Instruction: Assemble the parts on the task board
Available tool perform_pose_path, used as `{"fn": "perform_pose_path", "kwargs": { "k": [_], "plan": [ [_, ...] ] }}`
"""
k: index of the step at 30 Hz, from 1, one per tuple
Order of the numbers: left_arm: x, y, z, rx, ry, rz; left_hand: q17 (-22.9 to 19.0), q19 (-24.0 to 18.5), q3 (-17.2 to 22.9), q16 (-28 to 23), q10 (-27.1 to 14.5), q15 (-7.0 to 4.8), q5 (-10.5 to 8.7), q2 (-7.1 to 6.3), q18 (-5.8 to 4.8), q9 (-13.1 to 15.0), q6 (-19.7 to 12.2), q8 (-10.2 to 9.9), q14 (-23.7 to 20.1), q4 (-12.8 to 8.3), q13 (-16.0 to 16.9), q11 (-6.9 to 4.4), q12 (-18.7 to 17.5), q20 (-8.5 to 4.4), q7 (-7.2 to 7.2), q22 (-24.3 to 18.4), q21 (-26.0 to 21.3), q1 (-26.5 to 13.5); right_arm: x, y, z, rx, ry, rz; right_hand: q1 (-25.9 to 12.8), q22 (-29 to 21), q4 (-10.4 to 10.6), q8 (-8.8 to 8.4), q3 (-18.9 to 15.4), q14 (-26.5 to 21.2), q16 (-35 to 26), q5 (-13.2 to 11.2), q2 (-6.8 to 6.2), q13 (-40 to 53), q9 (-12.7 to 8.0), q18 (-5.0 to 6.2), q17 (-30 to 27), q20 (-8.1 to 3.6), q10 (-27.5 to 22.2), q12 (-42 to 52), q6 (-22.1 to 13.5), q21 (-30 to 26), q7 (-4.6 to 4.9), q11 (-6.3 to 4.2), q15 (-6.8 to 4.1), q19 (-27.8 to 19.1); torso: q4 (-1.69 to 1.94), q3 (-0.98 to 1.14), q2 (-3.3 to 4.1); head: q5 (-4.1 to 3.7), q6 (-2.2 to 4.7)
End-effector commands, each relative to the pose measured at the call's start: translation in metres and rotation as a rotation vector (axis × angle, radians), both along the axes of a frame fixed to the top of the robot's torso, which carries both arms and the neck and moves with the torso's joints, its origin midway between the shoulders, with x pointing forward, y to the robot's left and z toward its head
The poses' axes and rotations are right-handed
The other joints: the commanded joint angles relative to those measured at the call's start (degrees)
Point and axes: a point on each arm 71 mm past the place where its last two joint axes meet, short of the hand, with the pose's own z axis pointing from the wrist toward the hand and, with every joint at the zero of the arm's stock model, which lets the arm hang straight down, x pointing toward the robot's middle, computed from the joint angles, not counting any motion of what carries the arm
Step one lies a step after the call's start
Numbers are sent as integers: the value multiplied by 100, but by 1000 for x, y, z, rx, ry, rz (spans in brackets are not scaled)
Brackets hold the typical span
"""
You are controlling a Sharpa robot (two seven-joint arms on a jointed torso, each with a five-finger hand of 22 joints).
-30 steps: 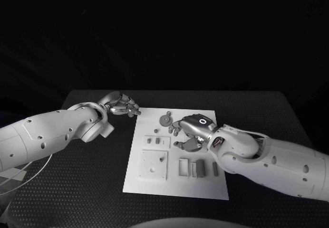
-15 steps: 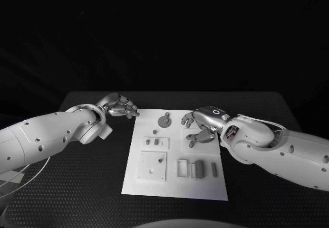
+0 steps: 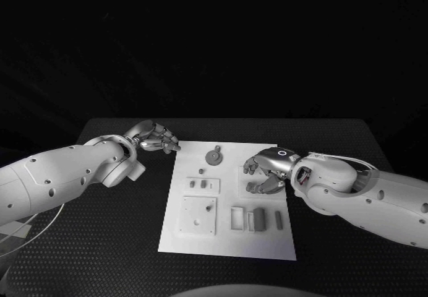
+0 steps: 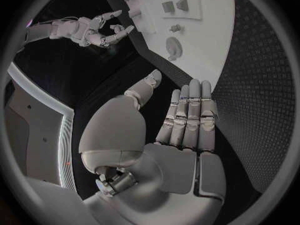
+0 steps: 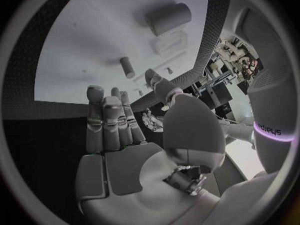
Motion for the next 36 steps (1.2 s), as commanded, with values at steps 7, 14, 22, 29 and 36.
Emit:
{"fn": "perform_pose_path", "kwargs": {
  "k": [7,14,22,29,36],
  "plan": [
    [0,-1,1,-4,-8,-8,19,4,-35,-48,-21,9,-19,-31,57,-13,-33,21,18,19,-12,34,-4,2,24,-12,-8,16,-1,3,-18,-83,-6,15,162,88,-58,195,-51,46,71,31,286,33,65,483,-33,-32,223,138,260,4,103,-122,-92,-5,3,1,-1,-7,-2],
    [0,-1,1,-4,-9,-8,25,5,-34,-52,-21,9,-19,-27,57,-14,-38,18,20,22,-14,35,-3,1,29,-14,-7,15,-4,11,-22,-60,-9,36,258,93,-317,291,-152,143,71,34,601,52,67,483,-76,-59,457,201,445,26,154,-202,-178,48,7,3,0,-3,-12],
    [0,-1,1,-3,-8,-7,31,6,-33,-56,-19,8,-19,-20,57,-15,-39,18,22,28,-15,35,-2,1,31,-15,-6,12,-5,13,-23,-43,-22,41,328,94,-431,374,-167,236,74,33,839,79,64,483,-103,-86,719,270,649,50,162,-270,-241,115,1,1,0,-6,-13],
    [0,0,1,-3,-7,-7,36,6,-33,-59,-19,8,-19,-20,57,-15,-38,19,23,29,-16,34,-1,1,31,-17,-6,12,-3,12,-24,-62,-34,37,471,99,-454,416,-167,271,67,33,953,104,61,483,-114,-108,902,308,770,59,117,-336,-304,126,5,1,-2,-9,-18],
    [0,0,1,-2,-7,-5,41,6,-33,-62,-18,8,-19,-20,57,-15,-38,19,24,30,-17,34,-1,0,32,-19,-5,12,-2,11,-24,-71,-52,36,530,100,-459,420,-179,274,64,33,965,118,57,483,-116,-110,947,311,797,60,106,-354,-323,122,3,3,0,-6,-24]
  ]
}}
